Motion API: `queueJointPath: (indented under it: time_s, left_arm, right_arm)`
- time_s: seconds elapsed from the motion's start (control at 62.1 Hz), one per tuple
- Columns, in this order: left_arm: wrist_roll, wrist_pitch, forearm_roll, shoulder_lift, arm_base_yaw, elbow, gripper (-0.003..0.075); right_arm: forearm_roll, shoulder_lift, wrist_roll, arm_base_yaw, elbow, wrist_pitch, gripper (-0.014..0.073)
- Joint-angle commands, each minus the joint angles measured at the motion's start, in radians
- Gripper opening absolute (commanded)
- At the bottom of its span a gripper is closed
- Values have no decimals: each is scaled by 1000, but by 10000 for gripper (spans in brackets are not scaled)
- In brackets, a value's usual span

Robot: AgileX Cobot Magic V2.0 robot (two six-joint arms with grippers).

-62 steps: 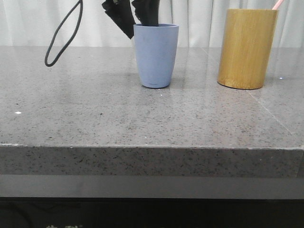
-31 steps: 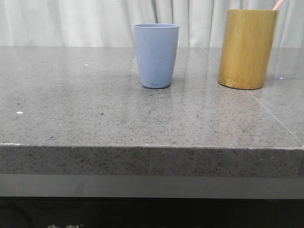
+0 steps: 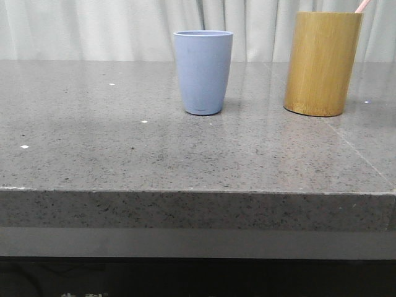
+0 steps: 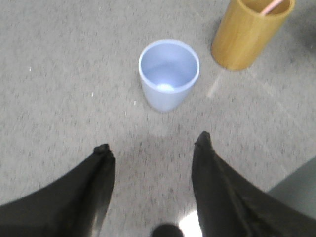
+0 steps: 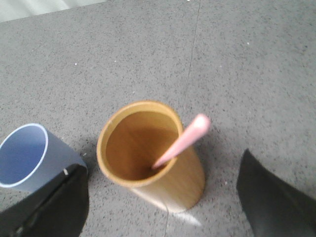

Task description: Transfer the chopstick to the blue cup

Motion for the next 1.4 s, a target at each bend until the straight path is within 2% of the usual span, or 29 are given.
queueJointPath:
  time_s: [0.0, 0.129, 0.322, 0.483, 0.693, 0.918, 1.128, 1.241, 1.386]
  left_arm:
    - [-6, -83, -6, -137, -6, 109, 365]
    - [-6, -95, -6, -251, -6, 266, 365]
    - [-6, -96, -6, -371, -6, 385, 365]
    - [-6, -96, -6, -419, -6, 413, 365]
    - [-6, -92, -6, -433, -6, 413, 365]
    - [-6, -92, -6, -433, -6, 413, 365]
    - [-6, -92, -6, -433, -6, 413, 365]
    - [-6, -92, -6, -433, -6, 413, 365]
    - [-6, -92, -6, -433, -6, 413, 365]
  right_arm:
    - [56, 30, -31, -6, -81, -26, 610]
    - [59, 95, -32, -6, -141, -5, 552]
    - [74, 166, -32, -5, -210, 27, 427]
    - [74, 189, -32, -5, -227, 38, 300]
    - [74, 189, -32, -5, -227, 49, 82]
    - [72, 189, -32, -5, -227, 60, -67]
    - [-4, 156, -33, -5, -257, 78, -68]
    - [-62, 113, -33, -5, -321, 111, -68]
    - [-70, 50, -33, -5, -430, 168, -68]
